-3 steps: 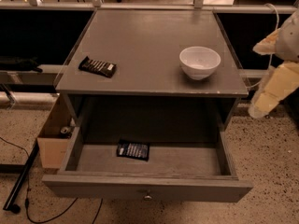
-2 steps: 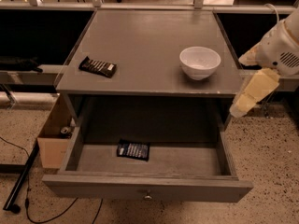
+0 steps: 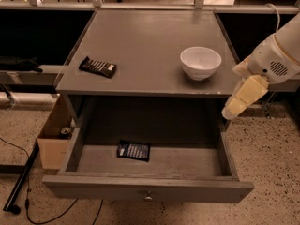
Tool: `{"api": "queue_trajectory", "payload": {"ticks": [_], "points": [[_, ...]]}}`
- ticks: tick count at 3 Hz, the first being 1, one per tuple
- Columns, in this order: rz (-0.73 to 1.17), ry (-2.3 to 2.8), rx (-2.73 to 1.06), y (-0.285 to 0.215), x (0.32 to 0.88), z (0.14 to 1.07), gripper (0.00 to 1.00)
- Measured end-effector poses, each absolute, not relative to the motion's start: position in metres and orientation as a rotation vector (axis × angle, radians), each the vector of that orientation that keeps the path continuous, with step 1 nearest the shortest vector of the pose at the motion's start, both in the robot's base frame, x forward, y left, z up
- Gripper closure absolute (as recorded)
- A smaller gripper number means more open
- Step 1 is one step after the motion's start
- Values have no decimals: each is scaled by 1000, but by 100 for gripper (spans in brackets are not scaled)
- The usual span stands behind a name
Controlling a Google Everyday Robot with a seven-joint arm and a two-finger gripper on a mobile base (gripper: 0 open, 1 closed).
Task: Pick rxbar blueberry from top drawer and place on counter
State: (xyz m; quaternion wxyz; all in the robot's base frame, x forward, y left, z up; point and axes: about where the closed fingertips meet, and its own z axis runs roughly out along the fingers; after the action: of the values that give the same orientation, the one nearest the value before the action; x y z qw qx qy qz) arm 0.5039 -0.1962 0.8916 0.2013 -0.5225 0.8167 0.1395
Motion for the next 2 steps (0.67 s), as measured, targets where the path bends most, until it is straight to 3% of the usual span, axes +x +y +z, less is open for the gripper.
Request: {"api": "queue_trajectory", "payload": {"ticks": [2], "points": [[517, 2261, -1108, -182, 495, 871, 0]]}}
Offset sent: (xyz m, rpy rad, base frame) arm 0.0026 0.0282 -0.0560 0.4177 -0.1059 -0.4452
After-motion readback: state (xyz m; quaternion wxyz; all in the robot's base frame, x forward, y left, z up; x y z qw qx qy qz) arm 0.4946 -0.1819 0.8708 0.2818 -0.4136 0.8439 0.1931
